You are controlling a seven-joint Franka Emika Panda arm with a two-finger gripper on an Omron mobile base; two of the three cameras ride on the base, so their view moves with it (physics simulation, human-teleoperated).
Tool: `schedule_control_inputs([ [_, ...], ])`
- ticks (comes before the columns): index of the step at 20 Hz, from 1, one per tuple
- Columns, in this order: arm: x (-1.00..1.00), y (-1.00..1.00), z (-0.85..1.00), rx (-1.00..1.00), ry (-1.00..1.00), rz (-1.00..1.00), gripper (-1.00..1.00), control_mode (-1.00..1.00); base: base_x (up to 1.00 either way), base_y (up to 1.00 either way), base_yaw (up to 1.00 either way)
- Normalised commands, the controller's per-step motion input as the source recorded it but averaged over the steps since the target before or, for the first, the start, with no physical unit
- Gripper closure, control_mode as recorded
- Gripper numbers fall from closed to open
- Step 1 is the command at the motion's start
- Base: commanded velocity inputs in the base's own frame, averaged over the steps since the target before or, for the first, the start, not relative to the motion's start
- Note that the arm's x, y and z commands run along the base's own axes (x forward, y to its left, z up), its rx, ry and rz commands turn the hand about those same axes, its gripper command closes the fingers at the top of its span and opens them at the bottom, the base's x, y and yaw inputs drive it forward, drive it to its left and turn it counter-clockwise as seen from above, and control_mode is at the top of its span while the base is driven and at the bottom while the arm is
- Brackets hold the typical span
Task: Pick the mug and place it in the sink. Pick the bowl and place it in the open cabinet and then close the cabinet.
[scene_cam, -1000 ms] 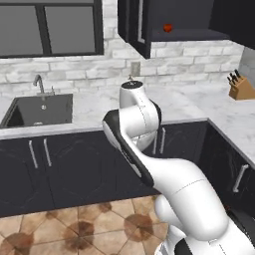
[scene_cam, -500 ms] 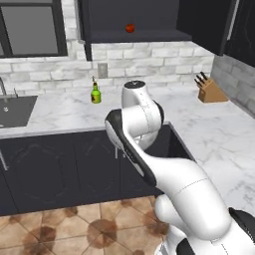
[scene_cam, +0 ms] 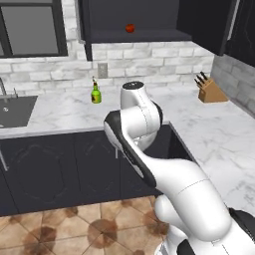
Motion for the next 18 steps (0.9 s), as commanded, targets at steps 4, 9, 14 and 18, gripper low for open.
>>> schedule_control_inputs([
  [4,0.00,0.00,0.00,0.00,0.00,0.00,1.00,1.00,0.38,0.84,0.00],
  [9,0.00,0.00,0.00,0.00,0.00,0.00,1.00,1.00,0.29,-0.16,0.02],
  [14,0.00,0.00,0.00,0.00,0.00,0.00,1.00,1.00,0.69,-0.90,-0.02],
  [18,0.00,0.00,0.00,0.00,0.00,0.00,1.00,1.00,1.00,-0.04,-0.18],
])
